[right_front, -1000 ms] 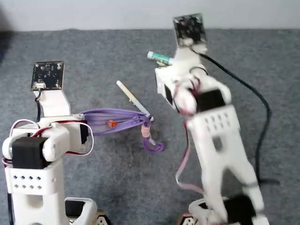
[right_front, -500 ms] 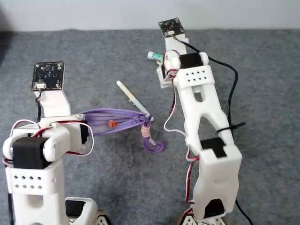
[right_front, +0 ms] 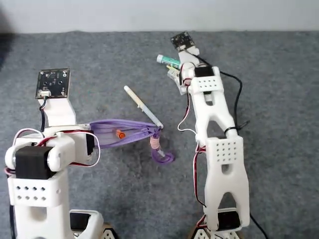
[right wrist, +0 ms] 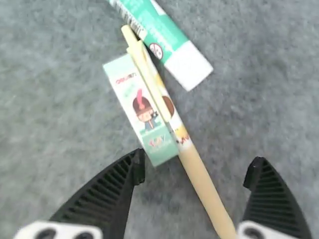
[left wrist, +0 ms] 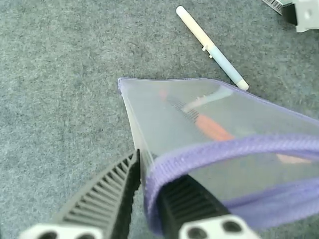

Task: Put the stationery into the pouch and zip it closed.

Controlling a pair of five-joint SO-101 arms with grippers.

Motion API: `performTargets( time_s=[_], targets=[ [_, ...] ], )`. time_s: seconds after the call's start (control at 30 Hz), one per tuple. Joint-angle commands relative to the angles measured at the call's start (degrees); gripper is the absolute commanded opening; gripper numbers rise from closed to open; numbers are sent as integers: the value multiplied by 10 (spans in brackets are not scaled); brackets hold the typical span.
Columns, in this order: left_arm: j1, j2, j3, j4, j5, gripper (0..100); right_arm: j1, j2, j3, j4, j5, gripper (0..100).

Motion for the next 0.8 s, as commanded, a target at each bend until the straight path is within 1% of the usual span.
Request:
performTargets(
  time_s=[0.0, 0.13, 0.2, 0.27, 0.37, 0.43, 0.53, 0.6, 0.77],
  targets=[
    [-2, 5, 1, -4, 6, 12, -9, 49, -99, -16, 18, 325],
    [-2, 4, 0, -3, 6, 12, -9, 140, -196, -15, 35, 324],
    [-2, 4, 0, -4, 6, 12, -10, 177, -238, -15, 37, 301],
    [-2, 4, 0, -4, 6, 12, -11, 207, -268, -10, 50, 231],
    [-2, 4, 0, -4, 6, 12, -14, 230, -290, -9, 59, 76],
    [-2, 4, 0, -4, 6, 12, -14, 233, -293, -6, 59, 2],
    [-2, 4, 0, -4, 6, 12, -14, 232, -296, 47, 59, 33],
    [-2, 4, 0, -4, 6, 12, -14, 232, -317, 92, 57, 9],
    [-2, 4, 0, -4, 6, 12, -16, 233, -396, 196, 57, 9]
  ],
)
